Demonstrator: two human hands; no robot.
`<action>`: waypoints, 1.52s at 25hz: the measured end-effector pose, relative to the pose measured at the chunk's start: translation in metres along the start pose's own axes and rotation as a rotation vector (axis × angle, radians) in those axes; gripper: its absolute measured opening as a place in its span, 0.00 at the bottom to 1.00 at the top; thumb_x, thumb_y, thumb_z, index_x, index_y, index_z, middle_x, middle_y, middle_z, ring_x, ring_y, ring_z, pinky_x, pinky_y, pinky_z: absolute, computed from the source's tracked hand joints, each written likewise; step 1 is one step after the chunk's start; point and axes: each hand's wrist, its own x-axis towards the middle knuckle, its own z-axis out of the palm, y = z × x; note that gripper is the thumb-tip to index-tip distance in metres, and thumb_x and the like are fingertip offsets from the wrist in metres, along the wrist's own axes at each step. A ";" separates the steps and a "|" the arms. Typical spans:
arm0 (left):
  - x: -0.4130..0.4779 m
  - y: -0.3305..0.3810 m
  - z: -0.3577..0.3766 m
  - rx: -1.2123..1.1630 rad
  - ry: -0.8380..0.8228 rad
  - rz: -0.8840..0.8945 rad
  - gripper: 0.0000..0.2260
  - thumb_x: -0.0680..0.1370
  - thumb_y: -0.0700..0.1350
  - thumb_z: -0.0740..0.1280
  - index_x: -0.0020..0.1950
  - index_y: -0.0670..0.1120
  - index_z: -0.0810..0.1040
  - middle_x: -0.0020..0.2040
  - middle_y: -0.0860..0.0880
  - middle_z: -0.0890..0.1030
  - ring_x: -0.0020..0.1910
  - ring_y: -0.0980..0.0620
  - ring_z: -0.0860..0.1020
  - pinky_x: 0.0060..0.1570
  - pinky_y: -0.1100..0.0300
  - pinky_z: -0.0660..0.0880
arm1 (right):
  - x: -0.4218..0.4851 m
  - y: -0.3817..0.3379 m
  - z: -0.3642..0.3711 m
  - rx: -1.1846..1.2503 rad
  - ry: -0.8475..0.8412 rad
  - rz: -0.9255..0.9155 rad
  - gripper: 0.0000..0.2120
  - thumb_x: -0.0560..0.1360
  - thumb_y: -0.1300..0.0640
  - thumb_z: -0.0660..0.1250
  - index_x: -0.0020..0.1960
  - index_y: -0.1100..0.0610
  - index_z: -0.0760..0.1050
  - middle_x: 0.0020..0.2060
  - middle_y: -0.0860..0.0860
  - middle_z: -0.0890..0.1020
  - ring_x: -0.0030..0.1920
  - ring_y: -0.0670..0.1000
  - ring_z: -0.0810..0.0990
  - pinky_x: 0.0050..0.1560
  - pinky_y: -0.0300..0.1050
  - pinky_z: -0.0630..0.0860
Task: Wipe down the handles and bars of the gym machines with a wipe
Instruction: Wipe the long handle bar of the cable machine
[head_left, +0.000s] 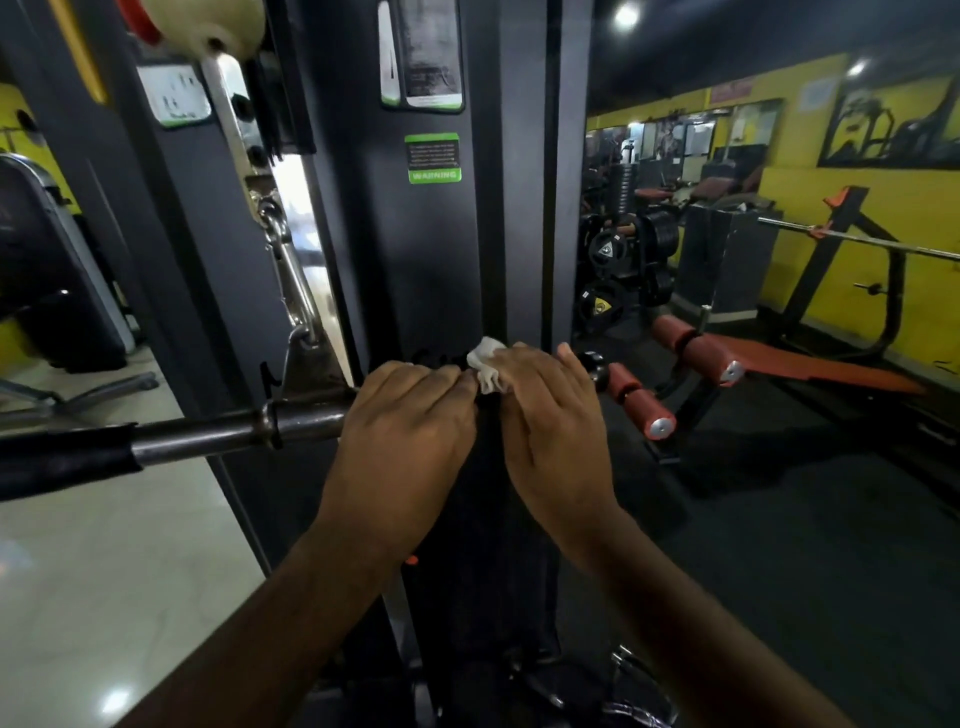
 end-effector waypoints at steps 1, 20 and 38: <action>-0.002 0.000 0.000 0.010 -0.010 0.010 0.09 0.75 0.40 0.69 0.53 0.38 0.82 0.50 0.41 0.84 0.49 0.43 0.81 0.59 0.49 0.70 | -0.002 0.004 0.000 -0.043 -0.040 -0.029 0.16 0.80 0.59 0.57 0.64 0.60 0.77 0.61 0.54 0.80 0.66 0.52 0.75 0.73 0.51 0.63; -0.004 0.010 0.012 -0.101 -0.063 0.155 0.15 0.79 0.41 0.62 0.63 0.36 0.77 0.63 0.37 0.78 0.64 0.40 0.75 0.70 0.46 0.65 | -0.041 0.007 -0.021 0.304 0.305 1.017 0.08 0.78 0.59 0.64 0.49 0.49 0.80 0.44 0.46 0.84 0.42 0.41 0.82 0.40 0.36 0.77; -0.112 0.360 -0.200 -1.151 -0.489 0.720 0.15 0.78 0.48 0.67 0.63 0.47 0.80 0.56 0.47 0.83 0.51 0.49 0.81 0.47 0.56 0.78 | -0.327 -0.249 -0.461 -0.656 0.753 1.337 0.05 0.73 0.59 0.68 0.47 0.53 0.80 0.40 0.44 0.84 0.43 0.44 0.82 0.41 0.36 0.76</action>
